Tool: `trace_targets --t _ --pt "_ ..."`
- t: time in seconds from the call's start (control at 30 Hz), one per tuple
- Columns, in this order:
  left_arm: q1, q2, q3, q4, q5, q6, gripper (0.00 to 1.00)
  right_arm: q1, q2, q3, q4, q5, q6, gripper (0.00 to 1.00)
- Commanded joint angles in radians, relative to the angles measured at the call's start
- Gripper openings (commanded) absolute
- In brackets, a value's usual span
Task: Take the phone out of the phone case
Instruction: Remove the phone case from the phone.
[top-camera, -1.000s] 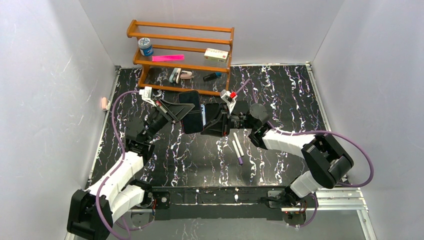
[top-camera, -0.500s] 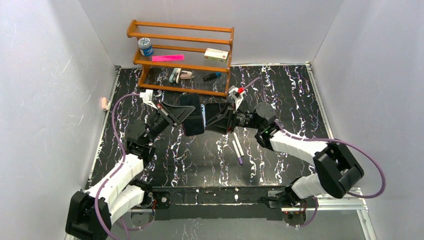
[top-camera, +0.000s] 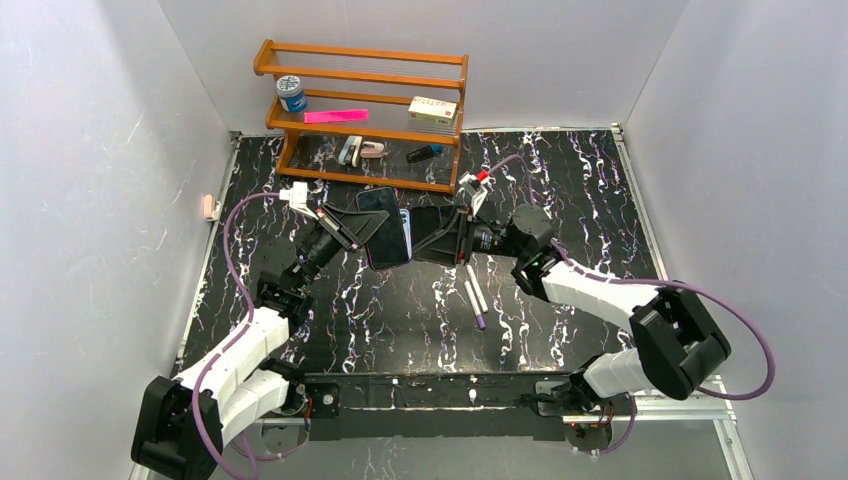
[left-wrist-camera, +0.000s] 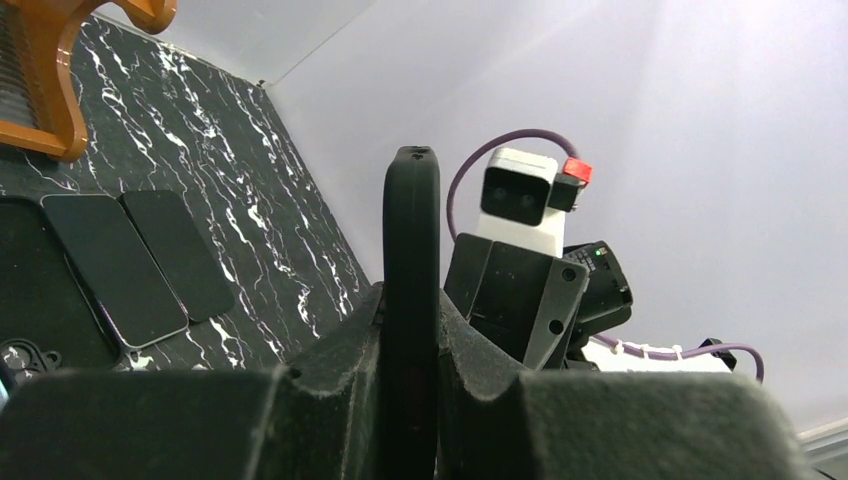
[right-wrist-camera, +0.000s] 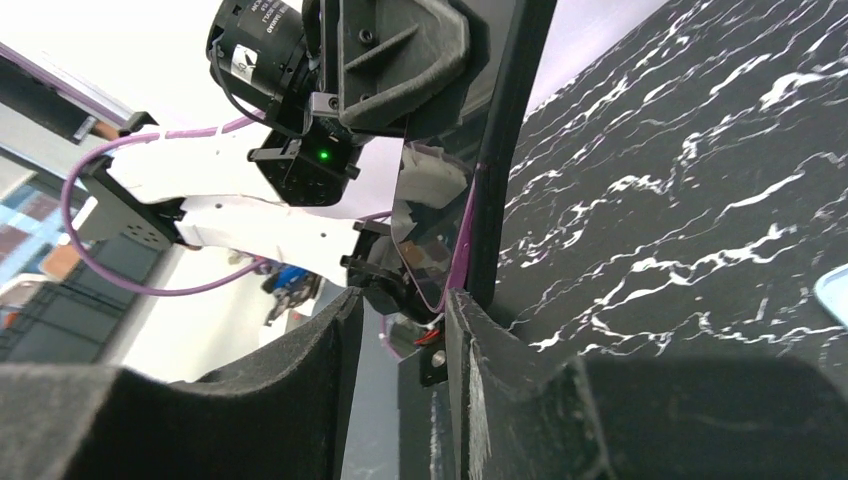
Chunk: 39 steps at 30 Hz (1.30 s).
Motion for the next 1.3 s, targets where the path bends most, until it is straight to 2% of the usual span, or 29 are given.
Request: trace_targets --t 0.0,0.53,1.27 --pt "-0.003 -0.012 0.016 0.066 -0.044 0.005 0.0 0.012 0.039 -0.001 0.125 -0.05 0.112 0.43" --pt "-0.003 -0.02 0.021 0.101 -0.032 -0.049 0.0 0.022 0.143 0.005 0.265 -0.079 0.225 0.42" --pt "-0.05 -0.03 -0.006 0.253 -0.033 -0.168 0.0 0.021 0.227 0.06 0.28 -0.035 0.194 0.43"
